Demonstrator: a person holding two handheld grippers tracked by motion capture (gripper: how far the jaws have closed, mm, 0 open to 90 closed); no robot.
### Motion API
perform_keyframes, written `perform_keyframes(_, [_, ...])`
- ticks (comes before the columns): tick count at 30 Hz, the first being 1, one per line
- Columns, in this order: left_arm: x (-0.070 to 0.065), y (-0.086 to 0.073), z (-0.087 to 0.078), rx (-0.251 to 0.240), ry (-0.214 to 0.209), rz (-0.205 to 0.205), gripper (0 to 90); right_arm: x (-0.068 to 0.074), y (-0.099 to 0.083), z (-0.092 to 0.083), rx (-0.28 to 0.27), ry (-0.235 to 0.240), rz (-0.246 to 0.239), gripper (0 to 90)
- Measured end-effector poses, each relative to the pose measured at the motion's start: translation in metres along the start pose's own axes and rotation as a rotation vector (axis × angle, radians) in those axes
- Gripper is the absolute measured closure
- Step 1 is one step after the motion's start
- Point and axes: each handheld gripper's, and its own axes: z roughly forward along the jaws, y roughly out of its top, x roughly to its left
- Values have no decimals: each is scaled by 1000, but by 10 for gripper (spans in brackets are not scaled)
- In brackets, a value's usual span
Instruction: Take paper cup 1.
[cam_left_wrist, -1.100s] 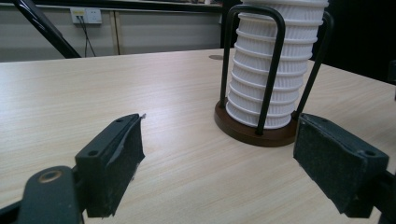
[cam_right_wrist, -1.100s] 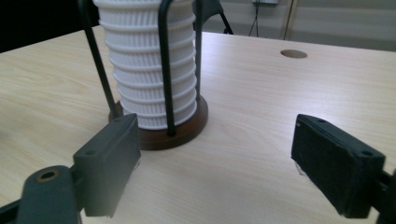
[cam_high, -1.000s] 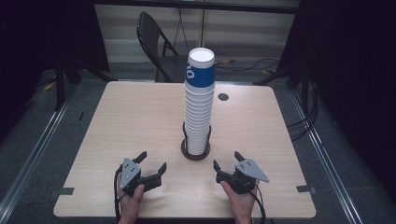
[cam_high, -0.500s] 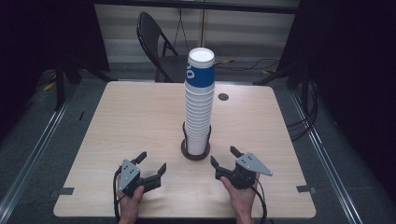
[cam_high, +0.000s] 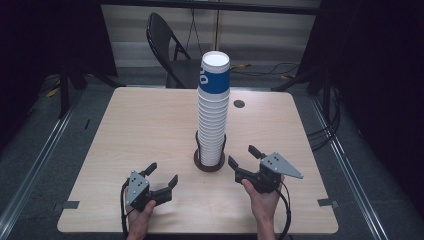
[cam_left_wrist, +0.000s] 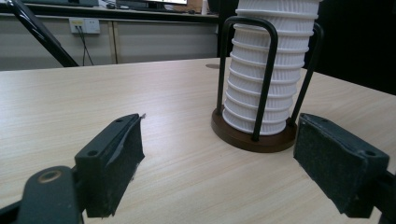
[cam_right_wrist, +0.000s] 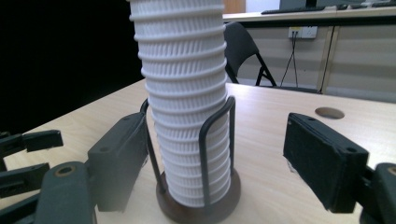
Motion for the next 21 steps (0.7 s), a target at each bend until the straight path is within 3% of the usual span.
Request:
perform_keyframes(11, [0,0,1,9,-9,8,154,1,27,2,-13,36,-29,196])
perform_keyframes(21, [0,0,0,4,-4,2,154,6,66,11,-47,89,-77,197])
